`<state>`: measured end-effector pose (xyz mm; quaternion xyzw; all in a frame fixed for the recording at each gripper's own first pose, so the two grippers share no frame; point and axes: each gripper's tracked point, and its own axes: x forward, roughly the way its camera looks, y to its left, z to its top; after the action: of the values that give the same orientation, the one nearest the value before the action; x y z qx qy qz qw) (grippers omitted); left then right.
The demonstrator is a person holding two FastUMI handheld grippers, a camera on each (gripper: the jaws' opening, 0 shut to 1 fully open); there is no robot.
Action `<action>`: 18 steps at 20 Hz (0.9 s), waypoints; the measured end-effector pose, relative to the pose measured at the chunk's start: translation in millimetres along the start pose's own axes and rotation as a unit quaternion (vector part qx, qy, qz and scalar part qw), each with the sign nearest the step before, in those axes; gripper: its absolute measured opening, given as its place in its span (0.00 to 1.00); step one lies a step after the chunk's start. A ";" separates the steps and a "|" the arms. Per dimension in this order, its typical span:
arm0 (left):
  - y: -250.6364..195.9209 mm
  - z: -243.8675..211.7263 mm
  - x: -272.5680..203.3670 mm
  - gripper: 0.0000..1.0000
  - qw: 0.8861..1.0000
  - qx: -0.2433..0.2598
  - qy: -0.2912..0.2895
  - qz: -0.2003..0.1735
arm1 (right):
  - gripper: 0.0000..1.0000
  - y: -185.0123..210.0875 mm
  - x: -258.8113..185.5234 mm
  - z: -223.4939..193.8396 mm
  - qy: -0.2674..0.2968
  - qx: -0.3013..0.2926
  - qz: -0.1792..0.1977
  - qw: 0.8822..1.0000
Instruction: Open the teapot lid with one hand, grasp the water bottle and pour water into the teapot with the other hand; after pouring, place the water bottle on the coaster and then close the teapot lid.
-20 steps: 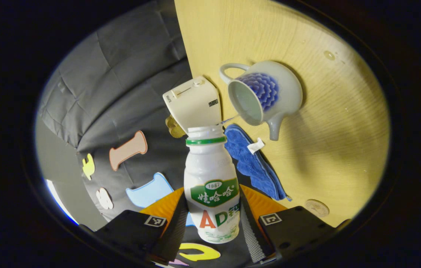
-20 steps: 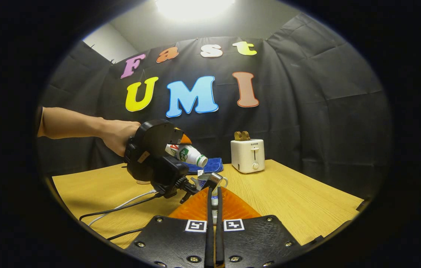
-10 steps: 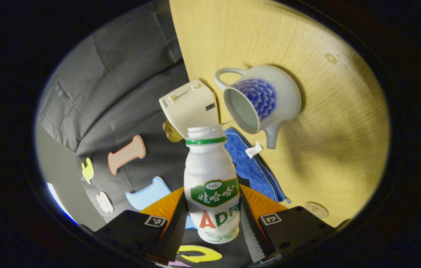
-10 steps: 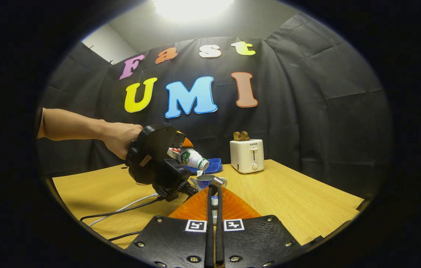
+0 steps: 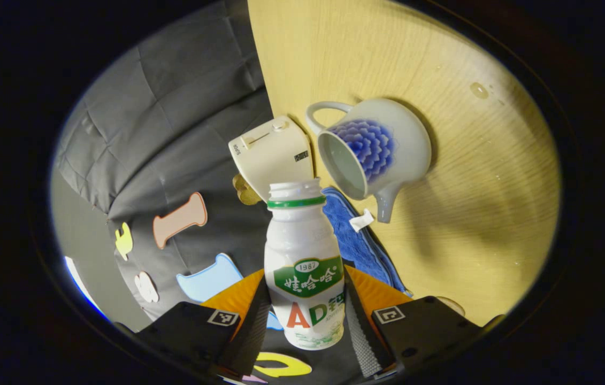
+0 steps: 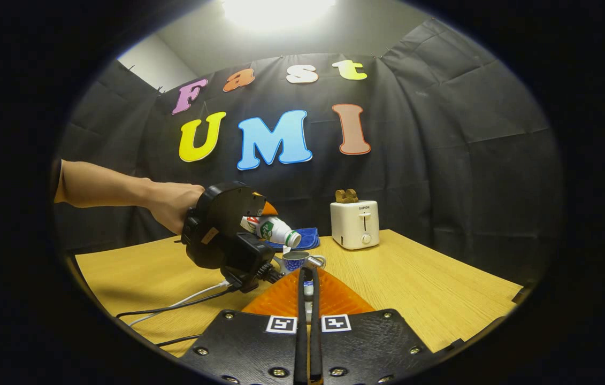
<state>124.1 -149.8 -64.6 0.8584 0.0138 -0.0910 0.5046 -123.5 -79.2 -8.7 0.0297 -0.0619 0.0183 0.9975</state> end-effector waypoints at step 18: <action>-44.4 7.5 -14.4 0.82 0.907 -0.411 -0.091 -0.022 | 0.02 -27.4 4.6 17.7 -0.003 -0.025 -0.073 0.997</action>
<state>103.8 -133.6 -104.1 0.5627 0.0226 -0.1664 0.8094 -120.0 -107.4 7.9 0.0095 -0.0631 -0.0560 0.9964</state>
